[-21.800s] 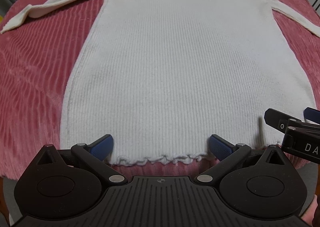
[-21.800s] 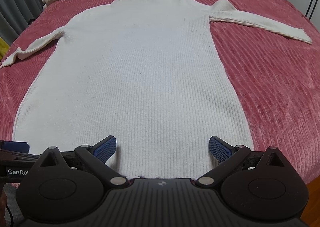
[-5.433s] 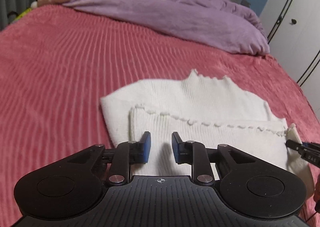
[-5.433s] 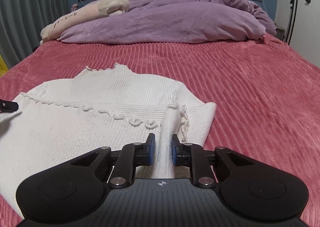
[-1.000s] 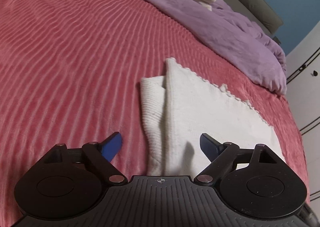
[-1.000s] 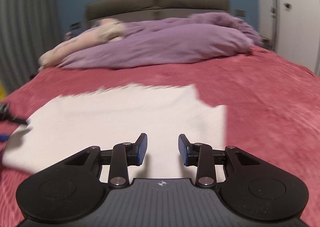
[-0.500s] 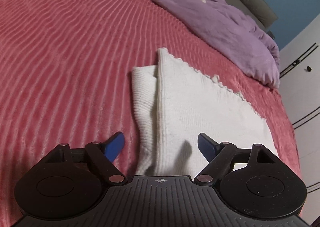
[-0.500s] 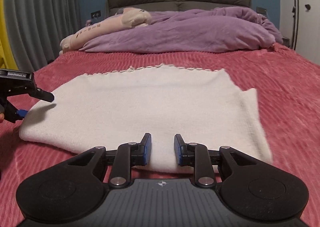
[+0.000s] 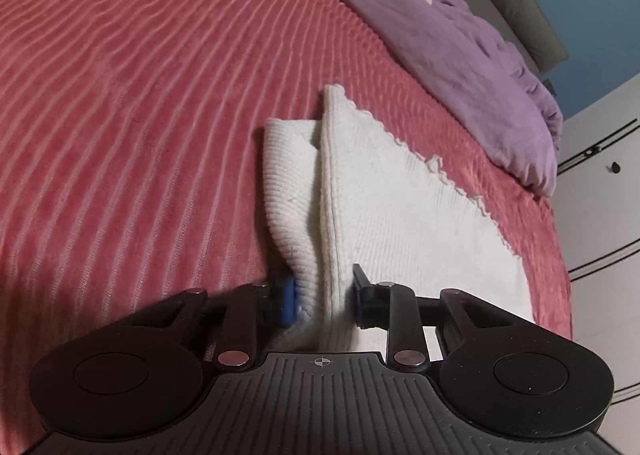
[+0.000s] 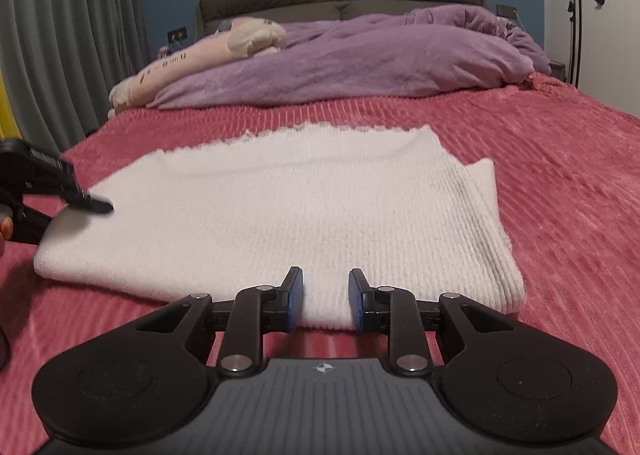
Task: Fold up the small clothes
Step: 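Grasp the opposite side with the left gripper and fold it over the body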
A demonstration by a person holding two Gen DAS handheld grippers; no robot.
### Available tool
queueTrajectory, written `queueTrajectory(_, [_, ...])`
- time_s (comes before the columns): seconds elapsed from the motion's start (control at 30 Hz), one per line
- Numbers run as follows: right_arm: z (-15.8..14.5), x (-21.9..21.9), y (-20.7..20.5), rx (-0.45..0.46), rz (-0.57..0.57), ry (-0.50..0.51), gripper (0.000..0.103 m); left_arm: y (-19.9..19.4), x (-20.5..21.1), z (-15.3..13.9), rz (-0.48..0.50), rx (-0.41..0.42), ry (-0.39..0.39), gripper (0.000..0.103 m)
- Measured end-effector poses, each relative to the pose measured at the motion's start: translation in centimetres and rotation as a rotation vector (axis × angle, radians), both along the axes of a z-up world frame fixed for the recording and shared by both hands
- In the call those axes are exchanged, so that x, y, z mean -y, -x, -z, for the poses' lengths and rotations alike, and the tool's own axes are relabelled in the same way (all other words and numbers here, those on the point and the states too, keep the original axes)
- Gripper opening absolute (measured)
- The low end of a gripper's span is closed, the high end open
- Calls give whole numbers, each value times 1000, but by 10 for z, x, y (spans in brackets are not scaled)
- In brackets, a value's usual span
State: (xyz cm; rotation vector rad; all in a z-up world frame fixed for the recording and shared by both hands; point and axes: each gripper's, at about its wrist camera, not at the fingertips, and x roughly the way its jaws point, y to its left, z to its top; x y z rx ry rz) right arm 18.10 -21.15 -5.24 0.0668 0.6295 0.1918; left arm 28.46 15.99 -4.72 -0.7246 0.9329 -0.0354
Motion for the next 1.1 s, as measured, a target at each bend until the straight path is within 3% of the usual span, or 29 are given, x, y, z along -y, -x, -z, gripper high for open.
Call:
queueTrajectory(0.13, [-13, -22, -5, 26, -43, -73, 20, 0, 4, -8, 2, 15, -5, 25])
queueTrajectory(0.27, [-7, -61, -13, 48, -125, 17, 16, -4, 8, -15, 29, 27, -29, 25])
queueTrajectory(0.37, [5, -73, -29, -21, -99, 49, 11, -7, 9, -9, 44, 15, -54, 29])
queueTrajectory(0.43, [13, -75, -34, -37, -92, 62, 11, -11, 10, -1, 44, -7, -54, 37])
queueTrajectory(0.5, [17, -79, -33, -24, -98, 93, 11, -11, 8, 4, 37, 0, -33, 38])
queueTrajectory(0.57, [21, -83, -31, -11, -108, 123, 11, -13, 7, 2, 35, 0, -27, 26])
queueTrajectory(0.67, [19, -77, -30, -16, -108, 90, 11, -11, 15, -17, 65, 27, -68, 24])
queueTrajectory(0.77, [10, -63, -27, -12, -77, -6, 8, -12, 39, -51, 91, 41, -100, 24])
queueTrajectory(0.93, [-4, -46, -12, 44, -5, -65, 8, -25, 110, -97, 174, 103, -176, 24])
queueTrajectory(1.0, [-7, -37, -6, 54, 9, -77, 8, -34, 142, -98, 213, 114, -213, 26])
queueTrajectory(1.1, [-7, -20, -2, 54, 37, -91, 8, -47, 178, -81, 290, 99, -188, 41])
